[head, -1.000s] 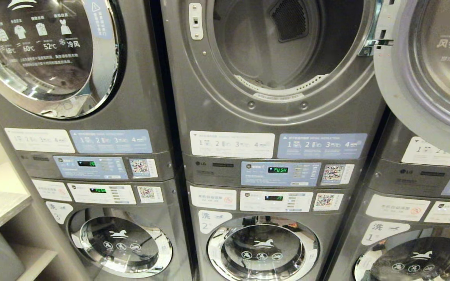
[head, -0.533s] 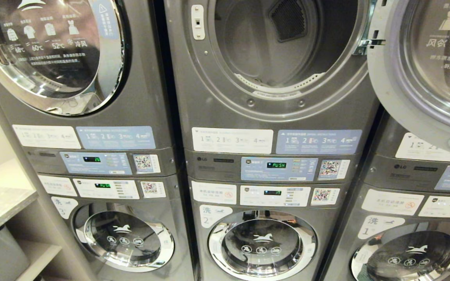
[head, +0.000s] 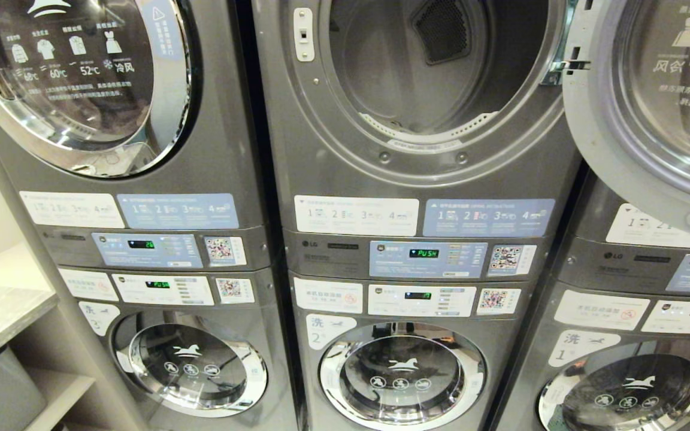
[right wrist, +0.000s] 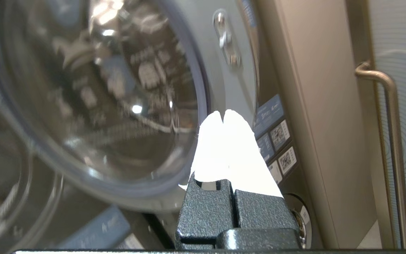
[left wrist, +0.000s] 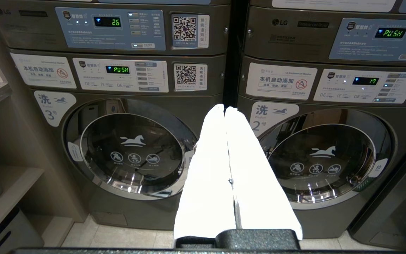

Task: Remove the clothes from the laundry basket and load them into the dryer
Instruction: Close the dryer

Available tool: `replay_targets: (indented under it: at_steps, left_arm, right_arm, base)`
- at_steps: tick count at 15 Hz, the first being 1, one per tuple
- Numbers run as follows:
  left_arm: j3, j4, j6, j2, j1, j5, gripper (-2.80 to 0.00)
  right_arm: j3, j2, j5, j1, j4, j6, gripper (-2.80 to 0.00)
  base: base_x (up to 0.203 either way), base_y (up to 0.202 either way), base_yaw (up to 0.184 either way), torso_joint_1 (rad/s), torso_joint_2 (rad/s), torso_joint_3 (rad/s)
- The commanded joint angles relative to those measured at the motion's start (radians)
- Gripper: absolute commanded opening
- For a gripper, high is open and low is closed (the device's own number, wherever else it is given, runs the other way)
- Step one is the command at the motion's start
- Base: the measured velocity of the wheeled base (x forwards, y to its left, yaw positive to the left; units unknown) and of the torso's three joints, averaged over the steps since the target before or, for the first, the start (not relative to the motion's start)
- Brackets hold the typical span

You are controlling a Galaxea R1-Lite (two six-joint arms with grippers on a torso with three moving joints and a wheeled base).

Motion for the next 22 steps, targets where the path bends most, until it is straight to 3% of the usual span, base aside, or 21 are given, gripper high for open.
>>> replay_targets:
  at_steps: [1,3,6,8,9,13,16,19,22]
  left_arm:
    - [0.0,0.001,0.0,0.001,0.0,0.0,-2.8]
    - [0.0,0.0,0.0,0.0,0.0,0.0,-2.8]
    - [0.0,0.0,0.0,0.0,0.0,0.0,-2.8]
    - [0.0,0.0,0.0,0.0,0.0,0.0,-2.8]
    - [0.0,0.001,0.0,0.0,0.0,0.0,-2.8]
    - [0.0,0.0,0.0,0.0,0.0,0.0,-2.8]
    - [0.0,0.001,0.0,0.0,0.0,0.0,-2.8]
    - [0.0,0.0,0.0,0.0,0.0,0.0,-2.8]
    - [0.0,0.001,0.0,0.0,0.0,0.0,-2.8]
  right_arm:
    - [-0.095,0.141,-0.013,-0.012,-0.003,0.019,-2.8]
    - [-0.125,0.152,0.118,-0.165,-0.005,0.051,-2.8]
    - [-0.112,0.148,0.447,-0.614,0.025,0.171,-2.8]
    - [-0.07,0.144,0.633,-0.794,0.066,0.273,-2.8]
    - [-0.022,0.163,0.667,-0.826,0.079,0.307,-2.8]
    - [0.029,0.311,0.559,-0.838,0.087,0.435,-2.8]
    - [0.05,0.41,0.561,-0.924,-0.014,0.443,-2.8]
    - [0.126,0.435,0.659,-1.053,-0.11,0.4,-2.8]
    - [0.156,0.448,0.743,-1.064,-0.194,0.368,-2.8]
  base:
    - [0.0,0.0,0.0,0.0,0.0,0.0]
    - [0.0,0.0,0.0,0.0,0.0,0.0]
    - [0.0,0.0,0.0,0.0,0.0,0.0]
    - [0.0,0.0,0.0,0.0,0.0,0.0]
    - [0.0,0.0,0.0,0.0,0.0,0.0]
    - [0.0,0.0,0.0,0.0,0.0,0.0]
    - [0.0,0.0,0.0,0.0,0.0,0.0]
    - [0.0,0.0,0.0,0.0,0.0,0.0]
    - [0.0,0.0,0.0,0.0,0.0,0.0]
